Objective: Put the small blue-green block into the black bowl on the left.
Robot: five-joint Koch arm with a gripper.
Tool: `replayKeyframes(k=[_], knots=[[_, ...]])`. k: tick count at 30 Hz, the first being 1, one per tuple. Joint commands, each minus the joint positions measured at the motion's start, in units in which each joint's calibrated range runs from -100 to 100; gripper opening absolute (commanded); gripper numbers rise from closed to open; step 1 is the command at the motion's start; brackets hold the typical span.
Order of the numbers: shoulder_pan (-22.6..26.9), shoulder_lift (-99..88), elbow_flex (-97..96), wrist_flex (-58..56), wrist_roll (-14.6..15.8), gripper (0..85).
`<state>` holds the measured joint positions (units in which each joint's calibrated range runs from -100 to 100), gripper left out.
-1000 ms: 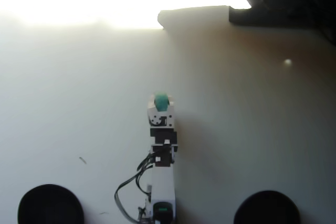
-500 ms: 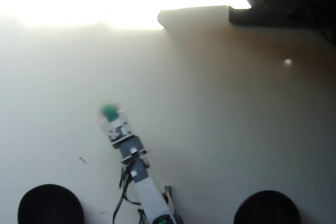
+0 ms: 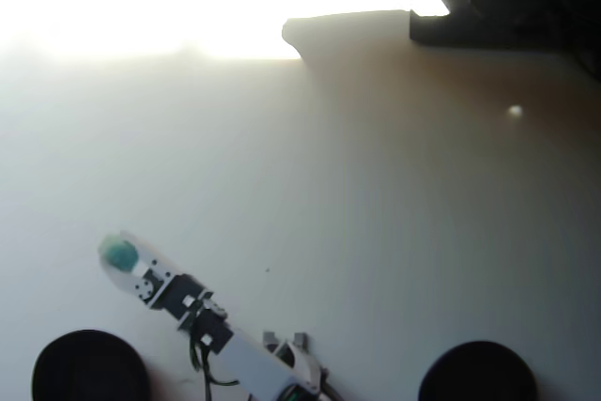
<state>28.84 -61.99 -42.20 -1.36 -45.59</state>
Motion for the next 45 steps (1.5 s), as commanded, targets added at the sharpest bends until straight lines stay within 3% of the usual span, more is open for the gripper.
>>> replayKeyframes(k=[1, 21, 40, 45], knots=[[2.7, -0.5, 6.0, -0.5, -0.3, 3.2], [23.3, -2.5, 6.6, -7.0, -0.2, 3.2], [25.1, 2.1, 9.2, -7.2, 0.0, 3.5], [24.9, 1.5, 8.8, -7.5, -0.2, 21.0]])
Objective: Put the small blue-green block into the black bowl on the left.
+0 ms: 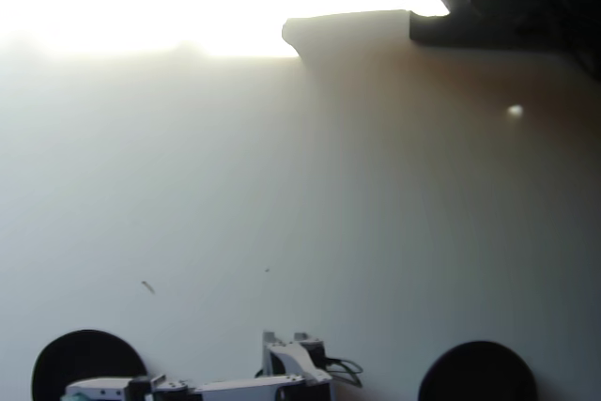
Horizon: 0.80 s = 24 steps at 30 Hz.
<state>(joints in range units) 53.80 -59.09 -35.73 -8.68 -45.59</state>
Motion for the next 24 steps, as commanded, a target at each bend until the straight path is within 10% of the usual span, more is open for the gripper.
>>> replayKeyframes(k=[1, 11, 24], knots=[[-0.1, -1.6, 2.4, -0.4, -0.2, 24.2], [-0.2, -5.0, 0.1, -0.5, 1.2, 38.2], [-11.8, -13.9, -6.5, -0.1, 25.4, 38.0]])
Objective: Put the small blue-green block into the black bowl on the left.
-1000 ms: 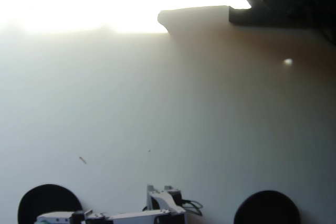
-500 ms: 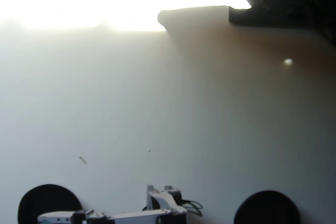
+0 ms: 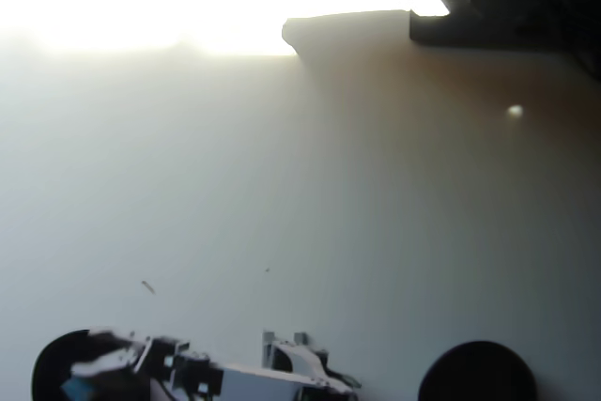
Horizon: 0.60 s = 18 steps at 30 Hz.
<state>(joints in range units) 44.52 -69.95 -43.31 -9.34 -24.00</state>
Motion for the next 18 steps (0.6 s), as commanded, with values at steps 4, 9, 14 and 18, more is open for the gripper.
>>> replayKeyframes(k=[4, 9, 14, 18], knots=[[-7.3, -4.8, -0.2, 0.9, 11.0, 38.0], [-16.1, -6.7, -6.6, 2.6, 18.1, 38.2], [-24.4, -6.8, -11.1, 2.1, 21.8, 38.2], [-27.7, -6.8, -14.5, 2.8, 23.6, 38.0]])
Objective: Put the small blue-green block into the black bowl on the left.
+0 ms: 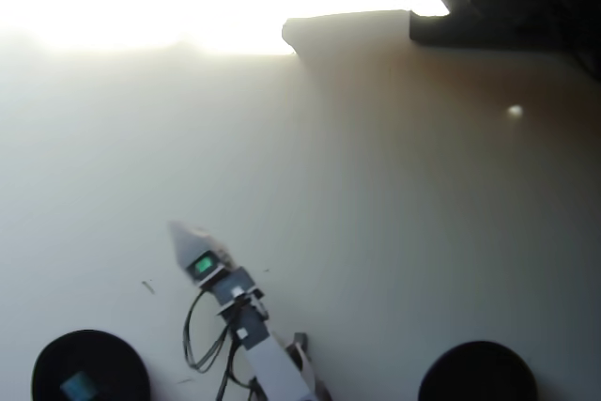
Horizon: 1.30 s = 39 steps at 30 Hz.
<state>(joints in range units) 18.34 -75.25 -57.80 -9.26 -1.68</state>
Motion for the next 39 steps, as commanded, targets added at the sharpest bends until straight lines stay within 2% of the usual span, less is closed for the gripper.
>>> replayKeyframes(k=[1, 9, 14, 17, 23, 27, 39], knots=[[-2.1, -1.6, -0.9, 3.3, 2.3, 38.0], [-7.2, -11.0, -12.7, 5.6, 6.9, 38.0], [-15.0, -10.4, -22.3, 13.1, 7.0, 38.0], [-17.6, -10.3, -27.4, 14.1, 6.8, 38.2], [-19.3, -14.4, -36.4, 17.1, 7.0, 38.4], [-19.4, -14.7, -38.4, 17.0, 7.1, 45.7], [-20.5, -13.1, -40.3, 16.4, 7.0, 46.3]])
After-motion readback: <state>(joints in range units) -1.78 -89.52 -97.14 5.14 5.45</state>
